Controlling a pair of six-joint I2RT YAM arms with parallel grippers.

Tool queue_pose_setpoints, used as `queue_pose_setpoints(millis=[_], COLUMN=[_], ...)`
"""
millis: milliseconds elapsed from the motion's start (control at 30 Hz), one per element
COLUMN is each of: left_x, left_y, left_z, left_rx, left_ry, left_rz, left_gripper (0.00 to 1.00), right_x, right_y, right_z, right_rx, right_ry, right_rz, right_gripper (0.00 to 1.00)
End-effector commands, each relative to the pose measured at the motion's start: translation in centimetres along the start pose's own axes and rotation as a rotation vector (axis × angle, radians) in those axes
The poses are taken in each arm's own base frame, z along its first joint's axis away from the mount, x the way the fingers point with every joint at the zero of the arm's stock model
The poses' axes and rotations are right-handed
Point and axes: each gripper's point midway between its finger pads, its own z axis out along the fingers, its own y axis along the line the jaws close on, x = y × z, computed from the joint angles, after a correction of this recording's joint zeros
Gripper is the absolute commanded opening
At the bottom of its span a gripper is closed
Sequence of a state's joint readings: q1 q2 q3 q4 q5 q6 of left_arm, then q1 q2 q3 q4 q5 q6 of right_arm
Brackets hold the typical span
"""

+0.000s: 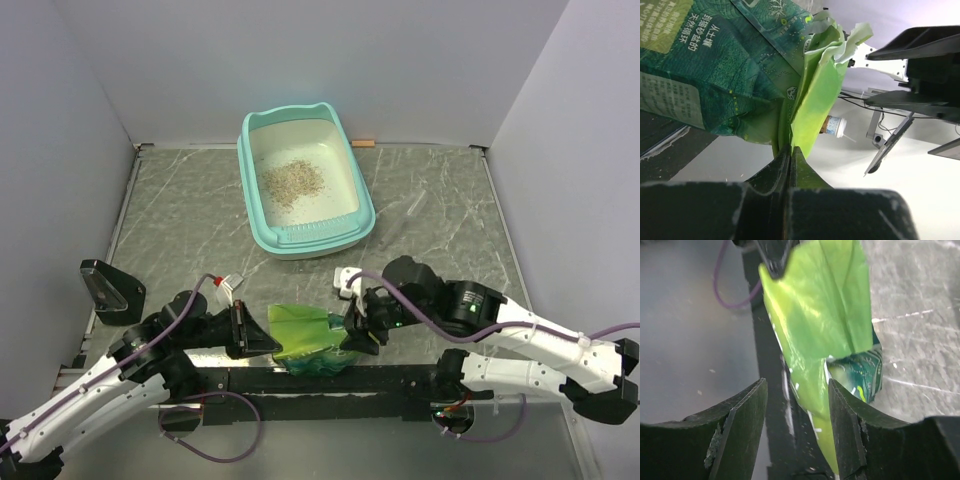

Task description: Fill the litter box with clean litter

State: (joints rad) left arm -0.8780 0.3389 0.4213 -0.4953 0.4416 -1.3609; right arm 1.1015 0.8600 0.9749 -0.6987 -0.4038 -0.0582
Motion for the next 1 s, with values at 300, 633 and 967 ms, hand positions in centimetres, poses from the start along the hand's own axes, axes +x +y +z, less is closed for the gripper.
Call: queue_pose_setpoints(millis=[300,633,967], left_x=[0.2,0.1,-0.5], left_y=[3.1,3.0,2.3], left_z=[-0.8,-0.7,-0.5], left_rx=[-0.185,-0.191,-0.213], left_ry=[-0.021,-0.021,-0.019], left_rz=[-0.158,-0.152,-0.109], left_gripper=[0.01,0.01,0.01], right_x=[2.5,4.0,6.9], right_y=[-1.2,-1.3,-0.4], right_z=[2.0,3.0,3.7], right_rx=[0.097,0.074,0.023], right_ry=[0.092,0.116,0.243], right_rz=[-0.134,-0.191,-0.166], right_gripper=[0.60,0.61,0.51])
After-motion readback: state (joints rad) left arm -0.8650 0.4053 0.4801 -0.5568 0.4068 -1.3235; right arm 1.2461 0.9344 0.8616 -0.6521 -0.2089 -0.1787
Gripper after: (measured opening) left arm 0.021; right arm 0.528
